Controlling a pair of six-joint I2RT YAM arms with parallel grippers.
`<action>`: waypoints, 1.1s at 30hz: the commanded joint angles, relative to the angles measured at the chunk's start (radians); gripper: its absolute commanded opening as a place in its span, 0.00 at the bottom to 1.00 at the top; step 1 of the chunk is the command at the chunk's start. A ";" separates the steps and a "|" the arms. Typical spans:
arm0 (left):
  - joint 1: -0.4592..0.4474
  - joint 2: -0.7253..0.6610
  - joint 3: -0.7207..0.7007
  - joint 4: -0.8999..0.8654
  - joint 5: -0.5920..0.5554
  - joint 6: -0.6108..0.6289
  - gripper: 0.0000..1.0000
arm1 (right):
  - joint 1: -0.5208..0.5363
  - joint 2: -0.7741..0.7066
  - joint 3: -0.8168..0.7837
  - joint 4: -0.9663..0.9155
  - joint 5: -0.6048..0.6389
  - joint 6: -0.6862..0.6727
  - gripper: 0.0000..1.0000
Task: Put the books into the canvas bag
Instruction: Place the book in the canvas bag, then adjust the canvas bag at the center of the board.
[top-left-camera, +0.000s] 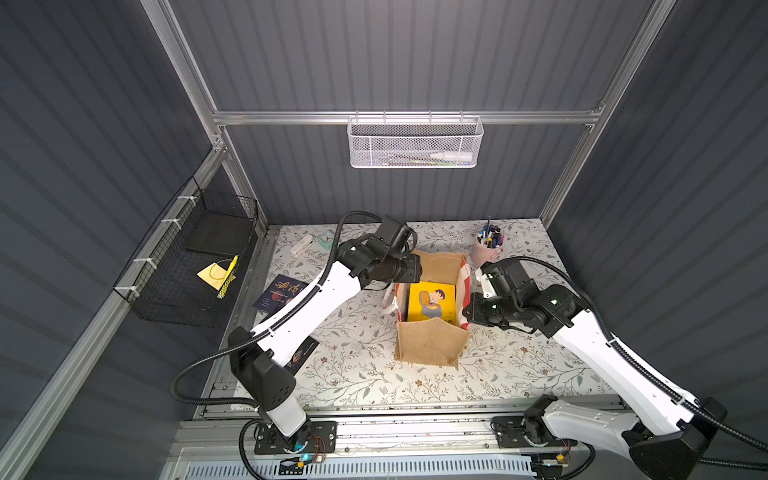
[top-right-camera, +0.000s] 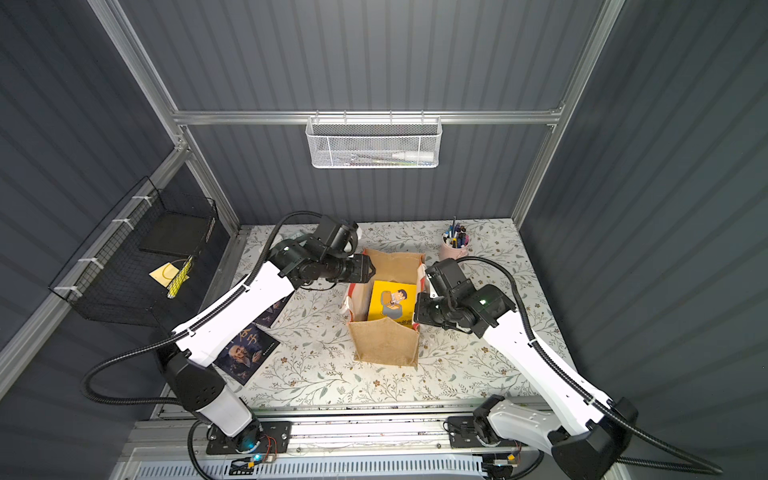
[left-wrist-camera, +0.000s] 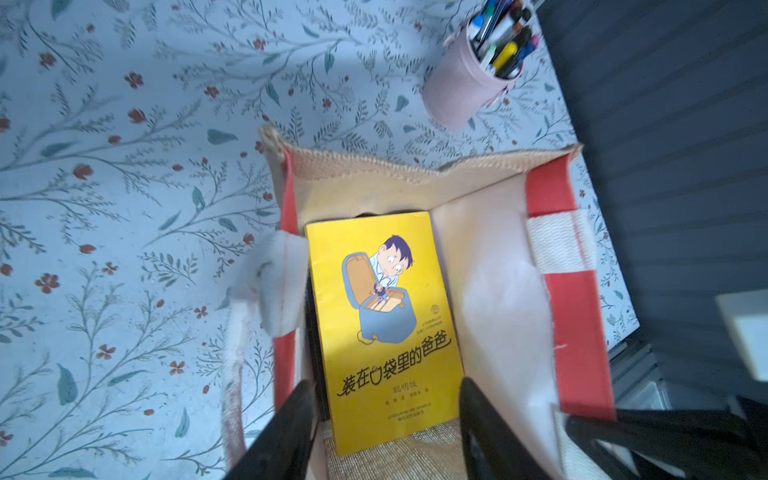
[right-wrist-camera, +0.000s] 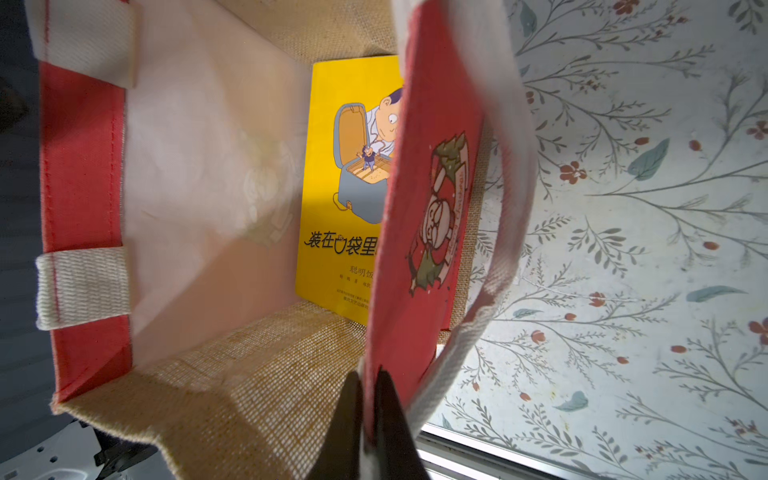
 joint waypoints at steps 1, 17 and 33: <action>0.005 -0.026 0.008 0.046 0.016 0.063 0.56 | -0.005 0.004 0.005 -0.038 0.017 -0.022 0.04; 0.003 -0.009 0.003 0.075 0.054 0.096 0.49 | -0.096 0.022 0.030 -0.075 0.003 -0.105 0.05; 0.096 -0.187 -0.079 -0.101 -0.430 0.093 0.89 | -0.189 0.144 0.330 -0.153 0.017 -0.230 0.32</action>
